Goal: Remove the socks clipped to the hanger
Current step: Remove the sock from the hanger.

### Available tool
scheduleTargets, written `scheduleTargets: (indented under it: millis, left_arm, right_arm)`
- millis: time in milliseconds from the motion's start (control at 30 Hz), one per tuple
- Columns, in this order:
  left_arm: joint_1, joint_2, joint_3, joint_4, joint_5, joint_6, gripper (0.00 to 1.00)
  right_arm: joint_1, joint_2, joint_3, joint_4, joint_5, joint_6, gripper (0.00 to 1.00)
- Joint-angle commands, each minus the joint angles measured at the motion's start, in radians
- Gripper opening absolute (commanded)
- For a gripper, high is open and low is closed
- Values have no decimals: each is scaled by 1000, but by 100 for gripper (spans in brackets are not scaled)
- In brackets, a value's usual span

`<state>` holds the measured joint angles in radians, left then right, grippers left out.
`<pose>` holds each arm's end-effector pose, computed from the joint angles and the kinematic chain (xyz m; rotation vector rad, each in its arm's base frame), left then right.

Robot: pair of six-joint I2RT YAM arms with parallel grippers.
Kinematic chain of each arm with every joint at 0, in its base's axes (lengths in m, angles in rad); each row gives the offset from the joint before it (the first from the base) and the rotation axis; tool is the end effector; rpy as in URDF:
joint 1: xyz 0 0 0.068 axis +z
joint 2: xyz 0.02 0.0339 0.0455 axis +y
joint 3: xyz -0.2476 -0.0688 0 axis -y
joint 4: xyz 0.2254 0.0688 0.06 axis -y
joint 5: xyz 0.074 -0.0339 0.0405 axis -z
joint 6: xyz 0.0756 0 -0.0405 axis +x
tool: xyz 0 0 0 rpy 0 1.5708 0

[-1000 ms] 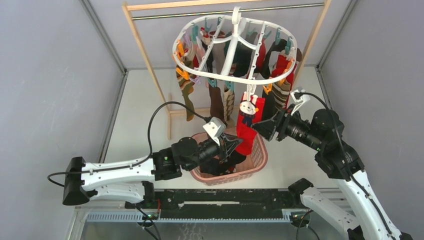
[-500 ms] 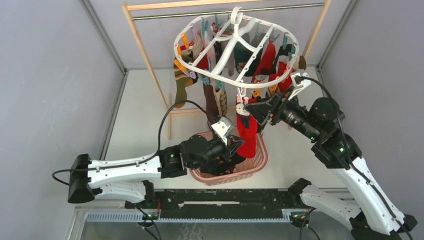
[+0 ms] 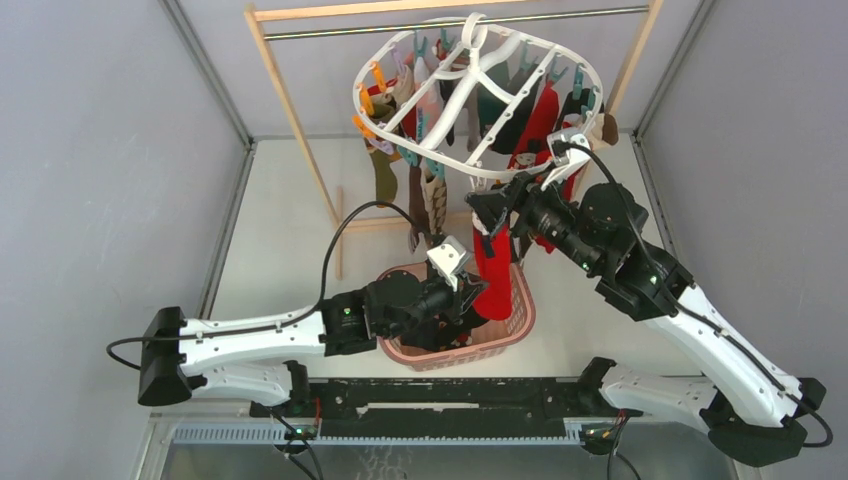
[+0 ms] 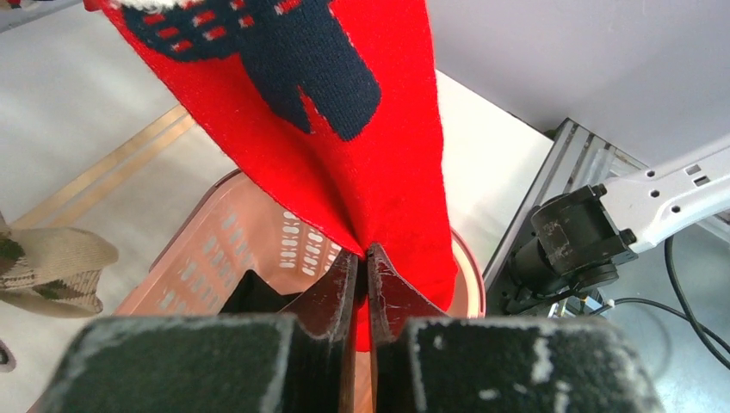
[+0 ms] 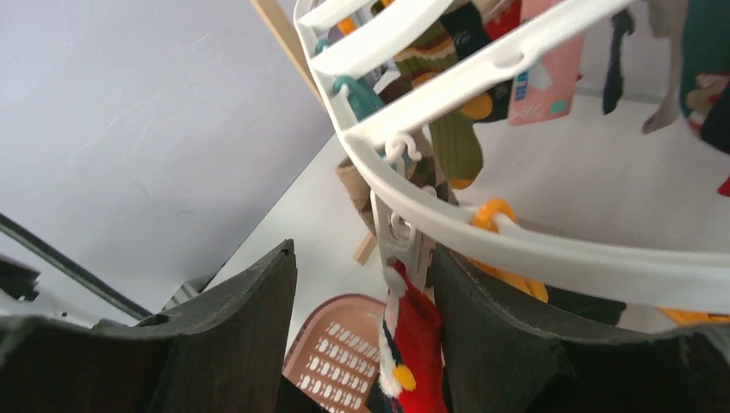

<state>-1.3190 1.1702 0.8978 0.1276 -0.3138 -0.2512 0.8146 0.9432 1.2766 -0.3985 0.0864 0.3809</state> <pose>0.0976 -0.2857 0.3176 0.6945 1.6521 -0.8867 0.1536 0.1534 0.4347 -0.2990 1.6774 0.8369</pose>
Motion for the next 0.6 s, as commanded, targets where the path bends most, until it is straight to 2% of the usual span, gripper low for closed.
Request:
scheduleTargets:
  millis: [0,167,567]
  left_arm:
    - [4,3,70,-2,-8,21,9]
    - [3,-2,67,-7,-10,21,9]
    - [4,-66,32,-37,-31,12,9]
  right_arm:
    - [54,34,79,36,181,-74,66]
    - [126,95,136,5,330,-123,66]
    - [213,168,211,-42,545,-179,61]
